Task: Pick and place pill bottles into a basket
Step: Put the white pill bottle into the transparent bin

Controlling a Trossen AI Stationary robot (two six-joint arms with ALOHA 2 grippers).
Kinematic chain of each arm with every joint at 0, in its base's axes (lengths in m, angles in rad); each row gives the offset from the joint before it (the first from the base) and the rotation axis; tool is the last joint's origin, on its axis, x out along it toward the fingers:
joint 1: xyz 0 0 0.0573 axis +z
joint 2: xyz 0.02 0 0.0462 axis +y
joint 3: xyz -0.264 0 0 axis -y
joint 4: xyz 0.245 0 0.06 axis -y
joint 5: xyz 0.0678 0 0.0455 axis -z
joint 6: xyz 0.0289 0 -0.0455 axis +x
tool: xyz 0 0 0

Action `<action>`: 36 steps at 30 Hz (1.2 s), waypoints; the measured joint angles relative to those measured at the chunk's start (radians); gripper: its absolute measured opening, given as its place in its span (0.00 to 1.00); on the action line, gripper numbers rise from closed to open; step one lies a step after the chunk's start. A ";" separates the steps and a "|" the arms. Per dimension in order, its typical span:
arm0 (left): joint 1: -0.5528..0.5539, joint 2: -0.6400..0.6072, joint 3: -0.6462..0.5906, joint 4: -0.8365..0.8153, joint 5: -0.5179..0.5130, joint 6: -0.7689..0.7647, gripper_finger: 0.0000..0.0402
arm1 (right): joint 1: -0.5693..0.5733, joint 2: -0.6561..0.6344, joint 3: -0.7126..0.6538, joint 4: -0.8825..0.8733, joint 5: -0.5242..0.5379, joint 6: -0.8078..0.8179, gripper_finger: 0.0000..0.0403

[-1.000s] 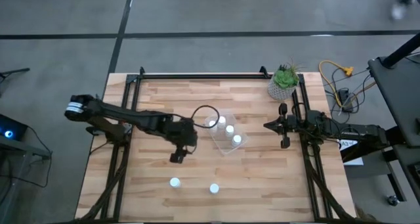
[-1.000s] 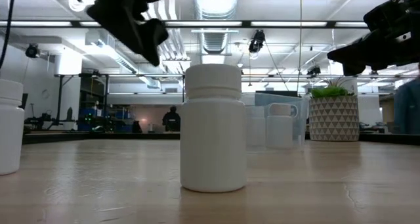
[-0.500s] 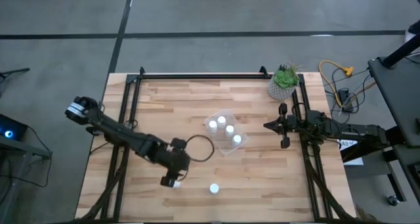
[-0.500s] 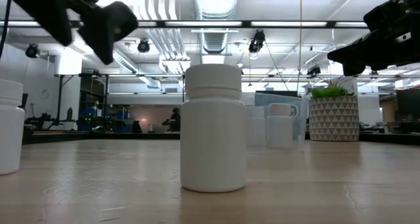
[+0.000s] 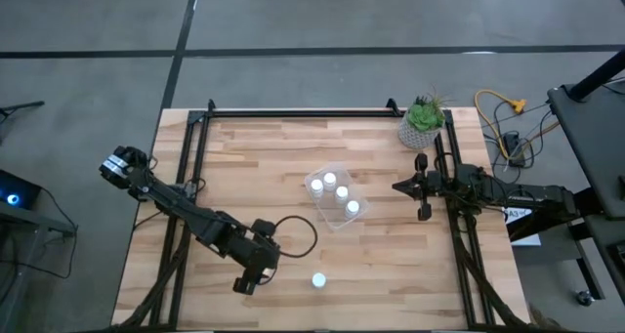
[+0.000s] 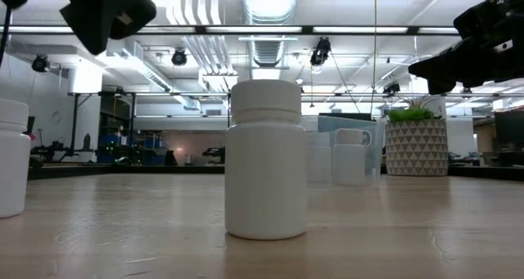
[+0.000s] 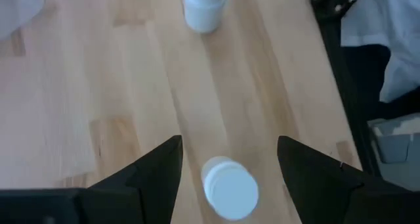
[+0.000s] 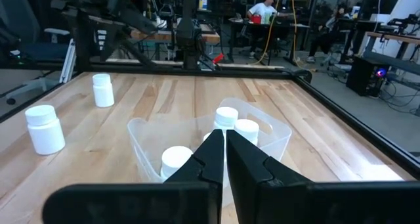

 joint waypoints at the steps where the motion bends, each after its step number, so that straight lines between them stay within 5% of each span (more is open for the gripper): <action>1: 0.000 0.001 0.000 -0.006 0.002 0.000 0.57 | 0.000 0.000 0.000 0.000 0.000 -0.001 0.02; 36: -0.034 0.126 0.047 -0.130 0.050 -0.170 0.57 | 0.000 0.000 0.000 0.000 0.000 0.000 0.02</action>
